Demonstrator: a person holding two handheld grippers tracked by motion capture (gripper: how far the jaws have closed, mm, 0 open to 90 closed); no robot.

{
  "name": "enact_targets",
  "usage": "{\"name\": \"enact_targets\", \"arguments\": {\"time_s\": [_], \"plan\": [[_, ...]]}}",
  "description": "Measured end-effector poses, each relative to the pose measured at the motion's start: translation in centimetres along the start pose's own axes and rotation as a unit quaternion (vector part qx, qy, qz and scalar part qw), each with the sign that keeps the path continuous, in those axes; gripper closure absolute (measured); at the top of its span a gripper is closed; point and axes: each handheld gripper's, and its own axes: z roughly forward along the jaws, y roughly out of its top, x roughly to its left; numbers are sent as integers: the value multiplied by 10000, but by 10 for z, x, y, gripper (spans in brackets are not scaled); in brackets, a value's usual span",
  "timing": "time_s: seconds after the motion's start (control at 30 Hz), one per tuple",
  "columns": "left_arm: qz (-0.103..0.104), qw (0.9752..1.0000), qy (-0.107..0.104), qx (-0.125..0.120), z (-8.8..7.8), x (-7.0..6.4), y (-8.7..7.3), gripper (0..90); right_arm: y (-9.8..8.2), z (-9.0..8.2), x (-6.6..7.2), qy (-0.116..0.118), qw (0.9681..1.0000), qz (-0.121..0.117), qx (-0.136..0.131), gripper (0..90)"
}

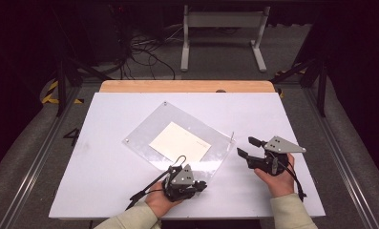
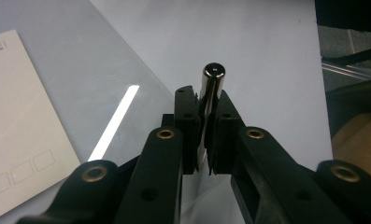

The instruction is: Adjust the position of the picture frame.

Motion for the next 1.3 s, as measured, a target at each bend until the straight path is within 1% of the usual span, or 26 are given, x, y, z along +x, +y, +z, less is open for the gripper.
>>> {"name": "enact_targets", "arguments": {"time_s": [0.07, 0.1, 0.13, 0.17, 0.23, 0.27, 0.33, 0.37, 0.43, 0.5, 0.6, 0.63, 0.67, 0.73, 0.77, 0.8, 0.83, 0.87, 0.9, 0.97, 1.03, 1.1, 1.17, 1.2, 1.27, 1.3], "plan": [[24, 10000, 57, -3, -1, -1, 0, 843, 0, 4, -5, 8, 9999, 97, 42, 411], [24, 10000, 57, -3, -1, -1, 0, 843, 0, 4, -5, 8, 9999, 97, 42, 411], [71, 9999, 87, -9, -1, -3, -1, 844, 0, 13, -13, 32, 9996, 235, 121, 430], [88, 9999, 100, -15, -1, -3, -1, 844, 0, 18, -17, 50, 9992, 328, 202, 433], [85, 9999, 104, -18, -1, -3, -1, 844, 1, 27, -22, 86, 9983, 447, 358, 456], [99, 9999, 113, -15, -1, -3, -1, 843, 2, 32, -22, 102, 9982, 442, 402, 463], [80, 9999, 109, -18, -1, -3, -1, 844, 4, 45, -24, 92, 9982, 331, 485, 472], [95, 9999, 120, -15, -1, -3, -1, 844, 3, 51, -25, 99, 9983, 290, 501, 508], [104, 9999, 123, -17, -1, -3, -1, 844, 2, 63, -28, 112, 9971, 328, 677, 546], [92, 9999, 108, -16, -1, -3, -1, 844, 2, 73, -29, 198, 9963, 287, 790, 630], [90, 9999, 109, -17, -1, -3, -1, 844, 3, 81, -27, 225, 9959, 65, 876, 766], [89, 9999, 109, -17, -2, -3, -1, 844, 3, 83, -26, 126, 9955, -62, 938, 837], [110, 9999, 128, -22, -2, -3, -1, 844, 3, 83, -26, 78, 9954, -80, 950, 842], [111, 9998, 146, -30, -2, -4, -1, 845, 4, 83, -27, 89, 9953, -54, 964, 845], [256, 9993, 277, -80, -4, -8, -1, 846, 6, 82, -25, 50, 9953, -168, 951, 848], [256, 9993, 277, -80, -4, -8, -1, 846, 7, 79, -22, 8, 9959, -225, 871, 849], [407, 9978, 453, -256, -11, -13, 0, 845, 10, 76, -20, -32, 9968, -281, 745, 850], [436, 9971, 517, -352, -17, -16, 2, 843, 13, 73, -18, -48, 9974, -335, 643, 851], [474, 9965, 570, -376, -21, -17, 4, 839, 17, 68, -16, -56, 9980, -413, 473, 851], [669, 9936, 829, -380, -29, -22, 7, 824, 23, 59, -13, -50, 9985, -466, 280, 851], [664, 9928, 884, -460, -41, -22, 10, 816, 29, 49, -9, -62, 9982, -575, 122, 852], [579, 9912, 1050, -562, -54, -21, 11, 809, 34, 38, -6, -51, 9979, -641, -75, 852], [406, 9904, 1112, -709, -68, -16, 12, 803, 38, 25, -3, -28, 9974, -661, -285, 852], [322, 9890, 1216, -773, -75, -12, 12, 800, 39, 18, -1, 8, 9971, -656, -397, 852], [189, 9878, 1295, -847, -84, -5, 11, 795, 45, 8, 3, 95, 9963, -679, -524, 852], [96, 9863, 1383, -895, -90, -1, 9, 793, 47, 3, 6, 131, 9956, -706, -605, 852]]}}
